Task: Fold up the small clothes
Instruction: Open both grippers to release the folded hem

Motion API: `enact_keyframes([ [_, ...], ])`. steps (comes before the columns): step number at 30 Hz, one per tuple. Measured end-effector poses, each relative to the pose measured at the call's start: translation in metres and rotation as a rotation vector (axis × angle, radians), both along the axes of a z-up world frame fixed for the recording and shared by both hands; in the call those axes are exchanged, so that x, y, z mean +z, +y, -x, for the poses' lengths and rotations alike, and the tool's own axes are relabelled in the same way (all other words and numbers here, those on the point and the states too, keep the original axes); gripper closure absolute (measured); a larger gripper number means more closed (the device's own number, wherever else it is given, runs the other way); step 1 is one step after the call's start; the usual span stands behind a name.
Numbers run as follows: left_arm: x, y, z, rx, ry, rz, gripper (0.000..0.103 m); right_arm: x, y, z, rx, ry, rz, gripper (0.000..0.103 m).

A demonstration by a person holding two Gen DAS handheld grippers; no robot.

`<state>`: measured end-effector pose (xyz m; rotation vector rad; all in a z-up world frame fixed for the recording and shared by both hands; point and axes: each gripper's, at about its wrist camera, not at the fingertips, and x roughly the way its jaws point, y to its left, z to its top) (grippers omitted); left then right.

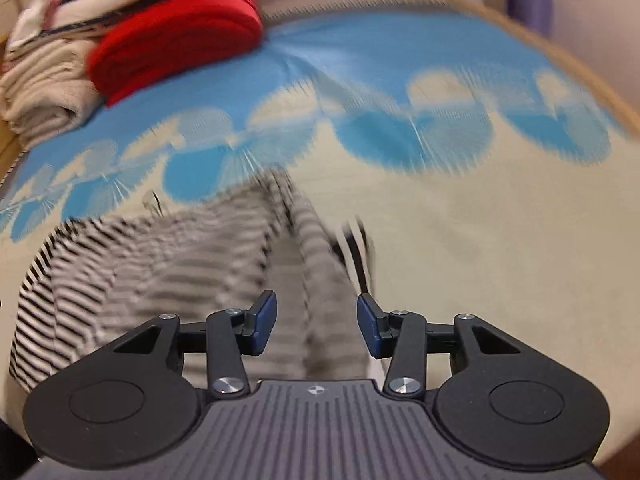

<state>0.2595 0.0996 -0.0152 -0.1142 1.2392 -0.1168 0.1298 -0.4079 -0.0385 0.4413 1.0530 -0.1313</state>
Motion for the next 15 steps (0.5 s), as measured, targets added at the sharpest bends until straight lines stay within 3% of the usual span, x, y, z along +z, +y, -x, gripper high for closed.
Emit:
enact_keyframes([
  [2,-0.007,0.007,-0.001,0.024,0.032,0.014,0.060,-0.012,0.001,0.007,0.007,0.080,-0.012,0.057],
  [6,-0.018,0.012,-0.003,0.034,0.105,0.088,0.059,-0.024,0.005,0.012,0.025,0.144,-0.024,0.057],
  [11,-0.027,0.000,0.000,-0.018,0.136,0.031,0.059,-0.042,0.013,0.011,0.065,0.257,-0.006,0.058],
  [13,-0.027,-0.005,0.001,-0.037,0.131,0.022,0.060,-0.045,0.012,0.012,0.062,0.290,0.004,0.067],
  [15,-0.029,-0.007,0.004,-0.055,0.125,0.008,0.062,-0.043,0.010,0.012,0.056,0.281,-0.009,0.093],
])
